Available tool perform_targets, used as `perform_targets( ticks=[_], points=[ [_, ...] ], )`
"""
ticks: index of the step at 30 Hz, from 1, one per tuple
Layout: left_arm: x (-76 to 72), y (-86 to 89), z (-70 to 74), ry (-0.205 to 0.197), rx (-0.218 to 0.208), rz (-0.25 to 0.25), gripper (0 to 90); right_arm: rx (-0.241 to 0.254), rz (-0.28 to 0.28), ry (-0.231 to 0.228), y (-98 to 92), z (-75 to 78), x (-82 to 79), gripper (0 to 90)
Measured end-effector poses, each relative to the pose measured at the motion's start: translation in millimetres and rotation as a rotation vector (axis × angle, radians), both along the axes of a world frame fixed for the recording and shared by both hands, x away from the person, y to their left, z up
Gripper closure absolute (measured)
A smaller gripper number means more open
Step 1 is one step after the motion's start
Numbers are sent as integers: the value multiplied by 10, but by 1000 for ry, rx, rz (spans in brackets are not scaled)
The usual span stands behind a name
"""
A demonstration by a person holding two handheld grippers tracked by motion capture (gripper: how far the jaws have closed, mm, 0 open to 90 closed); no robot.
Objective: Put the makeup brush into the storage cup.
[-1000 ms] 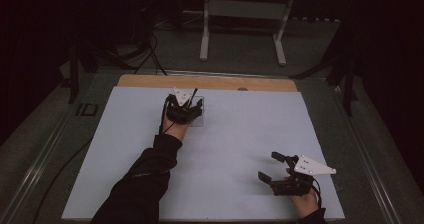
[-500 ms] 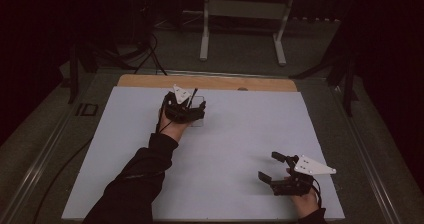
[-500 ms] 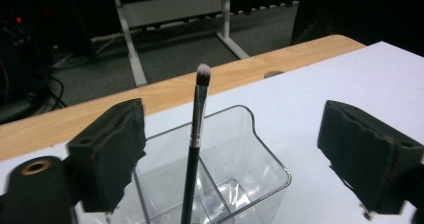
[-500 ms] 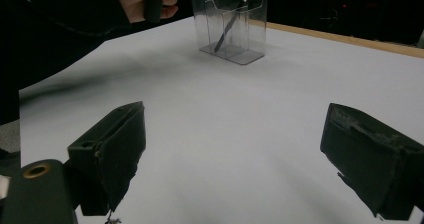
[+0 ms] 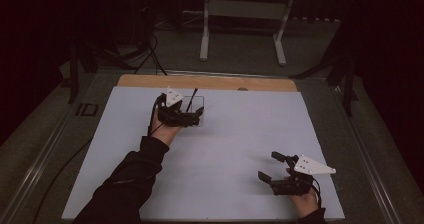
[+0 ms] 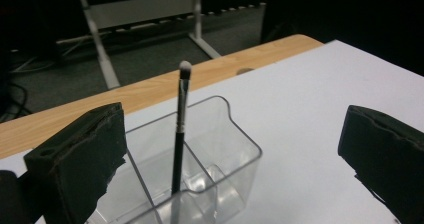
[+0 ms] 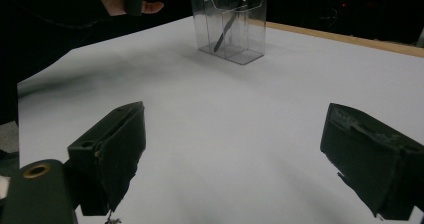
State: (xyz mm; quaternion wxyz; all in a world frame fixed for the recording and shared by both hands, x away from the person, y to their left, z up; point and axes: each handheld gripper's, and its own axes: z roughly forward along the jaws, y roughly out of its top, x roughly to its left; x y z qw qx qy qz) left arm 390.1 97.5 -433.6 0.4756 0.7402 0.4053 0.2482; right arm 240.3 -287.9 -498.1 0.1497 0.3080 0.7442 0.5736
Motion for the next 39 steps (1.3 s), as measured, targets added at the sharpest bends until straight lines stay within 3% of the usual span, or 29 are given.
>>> perform_targets(
  ticks=[2, 8, 11, 12, 13, 15, 22, 23, 24, 26, 27, 28, 32, 36, 39],
  points=[
    [-23, 14, 12, 10, 22, -36, 8, -1, -1, 0, -1, -2, 2, 110],
    [-115, 81, 56, 13, 6, -100, 8, 1, -8, 2, -11, -6, 8, 110],
    [-131, 126, 76, 31, -22, -145, 8, 1, -8, 4, -11, -8, 9, 110],
    [-172, 195, 97, 33, -68, -192, 8, -1, -8, 3, -10, -8, 9, 110],
    [-172, 195, 97, 33, -68, -192, 8, -1, -8, 3, -10, -8, 9, 110],
    [-214, 253, 112, 34, -79, -247, 9, -5, -10, 5, -11, -13, 14, 110],
    [-308, 365, 150, 33, -75, -319, 8, -16, -8, 7, -4, -22, 20, 110],
    [-347, 390, 157, 40, -64, -361, 8, -15, -7, 8, -5, -25, 24, 110],
    [-347, 390, 157, 40, -64, -361, 8, -16, -5, 11, -6, -28, 25, 110],
    [-425, 414, 161, 44, -44, -423, 8, -19, -6, 11, -7, -31, 28, 110],
    [-425, 414, 161, 44, -44, -423, 9, -19, -6, 11, -6, -32, 29, 110],
    [-477, 430, 158, 50, -33, -459, 9, -21, -6, 11, -5, -33, 30, 110],
    [-580, 471, 146, 62, -13, -518, 9, -27, 0, 13, 2, -45, 37, 110],
    [-648, 510, 126, 68, -11, -540, 9, -28, 4, 16, 2, -57, 48, 110],
    [-750, 578, 94, 72, -25, -588, 8, -30, 5, 12, 1, -59, 48, 110]
  ],
)
